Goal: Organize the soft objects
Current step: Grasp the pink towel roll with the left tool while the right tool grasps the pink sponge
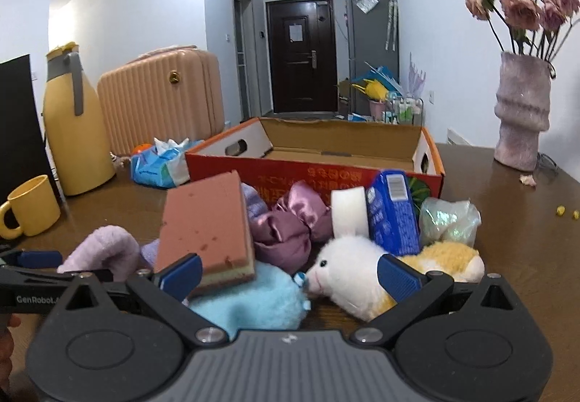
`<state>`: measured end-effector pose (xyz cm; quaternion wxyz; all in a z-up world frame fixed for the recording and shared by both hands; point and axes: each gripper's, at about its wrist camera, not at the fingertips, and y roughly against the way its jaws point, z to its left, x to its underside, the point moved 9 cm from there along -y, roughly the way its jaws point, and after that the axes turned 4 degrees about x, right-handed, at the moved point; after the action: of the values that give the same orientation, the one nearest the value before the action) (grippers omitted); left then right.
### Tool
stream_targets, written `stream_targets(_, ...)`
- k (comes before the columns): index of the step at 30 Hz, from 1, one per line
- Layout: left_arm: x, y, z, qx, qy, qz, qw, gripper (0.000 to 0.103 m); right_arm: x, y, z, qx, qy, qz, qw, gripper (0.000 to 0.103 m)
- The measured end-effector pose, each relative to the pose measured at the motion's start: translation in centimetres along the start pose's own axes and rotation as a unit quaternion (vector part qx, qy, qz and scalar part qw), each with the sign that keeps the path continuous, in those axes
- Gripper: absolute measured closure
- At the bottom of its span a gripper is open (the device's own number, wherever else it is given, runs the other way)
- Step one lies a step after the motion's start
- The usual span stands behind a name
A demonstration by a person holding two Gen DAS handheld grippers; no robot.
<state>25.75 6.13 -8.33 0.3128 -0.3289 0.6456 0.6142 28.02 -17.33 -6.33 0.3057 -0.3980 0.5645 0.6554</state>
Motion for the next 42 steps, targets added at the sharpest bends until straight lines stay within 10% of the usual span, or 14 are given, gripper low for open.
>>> stream_targets(3,0.2,-0.3,0.0,0.018,0.009,0.009,0.9998,0.054,0.0,0.1,-0.3,-0.005,-0.009,-0.006,1.0,0.0)
stream_targets(7,0.2,-0.2,0.0,0.027,0.014,0.007,0.9995,0.064,0.0,0.2,-0.4,-0.004,-0.012,-0.015,1.0,0.0)
stream_targets(42,-1.1,3.9,5.5,-0.035,0.045,-0.076,0.9955,0.065,-1.0,-2.2,8.7,-0.003,0.045,-0.036,0.998,0.0)
